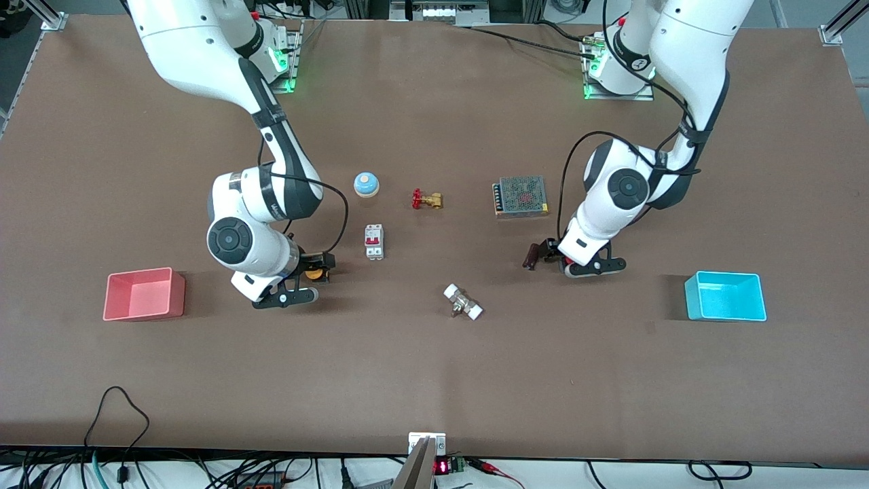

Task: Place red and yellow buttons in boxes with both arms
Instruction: 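Grasp the yellow button with the right gripper while the left gripper grasps the red button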

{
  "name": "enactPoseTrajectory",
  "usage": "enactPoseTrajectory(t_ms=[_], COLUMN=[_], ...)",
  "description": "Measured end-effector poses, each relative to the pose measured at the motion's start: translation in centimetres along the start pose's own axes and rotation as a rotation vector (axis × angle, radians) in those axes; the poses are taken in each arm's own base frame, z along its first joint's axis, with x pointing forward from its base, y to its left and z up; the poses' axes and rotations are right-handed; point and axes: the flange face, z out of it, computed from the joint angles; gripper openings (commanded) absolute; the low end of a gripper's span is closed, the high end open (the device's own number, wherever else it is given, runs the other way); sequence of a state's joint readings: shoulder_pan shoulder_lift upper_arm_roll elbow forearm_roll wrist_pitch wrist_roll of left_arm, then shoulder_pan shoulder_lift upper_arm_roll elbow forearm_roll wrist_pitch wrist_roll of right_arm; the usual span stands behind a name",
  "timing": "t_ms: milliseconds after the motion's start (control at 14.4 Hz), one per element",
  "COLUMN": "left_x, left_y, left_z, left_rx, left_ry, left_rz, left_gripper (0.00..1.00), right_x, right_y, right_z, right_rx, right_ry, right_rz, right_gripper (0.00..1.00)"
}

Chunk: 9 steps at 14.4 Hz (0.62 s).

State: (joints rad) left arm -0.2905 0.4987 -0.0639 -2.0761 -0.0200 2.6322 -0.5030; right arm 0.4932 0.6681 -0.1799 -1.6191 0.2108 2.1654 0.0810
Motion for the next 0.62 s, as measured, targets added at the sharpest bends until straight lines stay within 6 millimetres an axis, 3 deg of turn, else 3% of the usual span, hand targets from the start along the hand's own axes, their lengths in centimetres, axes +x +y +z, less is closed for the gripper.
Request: enactPoseTrajectory(t_ms=[277,624], left_x=[0.7,1.4], left_y=[0.0,-0.3], left_z=[0.3,0.1], left_rx=[0.012,0.023], left_ry=[0.011,0.029], left_rz=[-0.002,0.008], left_gripper=[1.00,0.97], right_x=[0.2,0.4], right_y=[0.2,0.1], right_z=[1.6,2.0], right_rx=[-0.007,-0.009], right_ry=[0.000,0.000], right_rz=[0.004,0.003], right_gripper=[1.00,1.00])
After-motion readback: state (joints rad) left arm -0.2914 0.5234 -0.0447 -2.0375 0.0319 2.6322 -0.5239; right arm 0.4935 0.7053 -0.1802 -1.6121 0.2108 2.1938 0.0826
